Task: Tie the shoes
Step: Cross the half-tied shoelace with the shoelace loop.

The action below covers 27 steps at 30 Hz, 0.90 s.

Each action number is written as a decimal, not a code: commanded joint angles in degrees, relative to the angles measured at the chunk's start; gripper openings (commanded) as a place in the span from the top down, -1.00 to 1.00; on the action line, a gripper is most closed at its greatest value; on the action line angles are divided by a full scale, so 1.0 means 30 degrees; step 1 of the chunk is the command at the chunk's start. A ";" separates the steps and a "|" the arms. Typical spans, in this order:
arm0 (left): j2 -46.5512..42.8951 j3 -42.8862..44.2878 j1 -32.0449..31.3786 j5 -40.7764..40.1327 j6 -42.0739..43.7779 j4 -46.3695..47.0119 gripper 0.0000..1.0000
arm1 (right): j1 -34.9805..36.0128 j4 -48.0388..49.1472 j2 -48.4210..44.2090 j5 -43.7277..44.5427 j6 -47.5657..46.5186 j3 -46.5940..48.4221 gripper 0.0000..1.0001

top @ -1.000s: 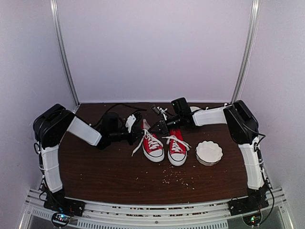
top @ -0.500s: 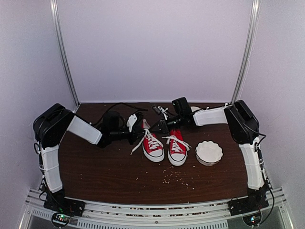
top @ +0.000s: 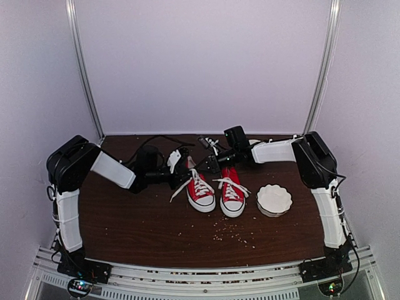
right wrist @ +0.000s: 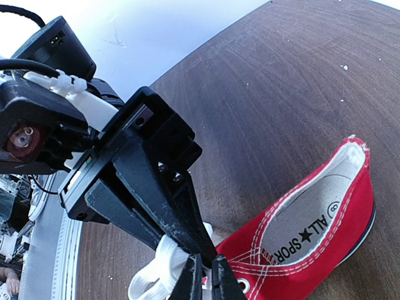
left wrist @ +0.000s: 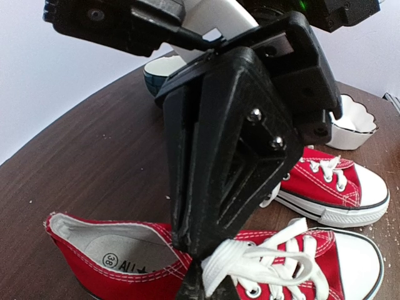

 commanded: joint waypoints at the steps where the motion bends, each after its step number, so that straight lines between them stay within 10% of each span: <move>1: 0.0215 0.0318 0.0075 0.0130 -0.0353 0.1424 0.97 | 0.0236 -0.0417 0.0333 -0.0090 -0.0318 0.0383 0.88; 27: 0.1098 0.0943 0.1720 0.4243 -0.2289 0.2047 0.96 | 0.0400 -0.1021 0.0489 0.0009 -0.1005 0.0488 0.76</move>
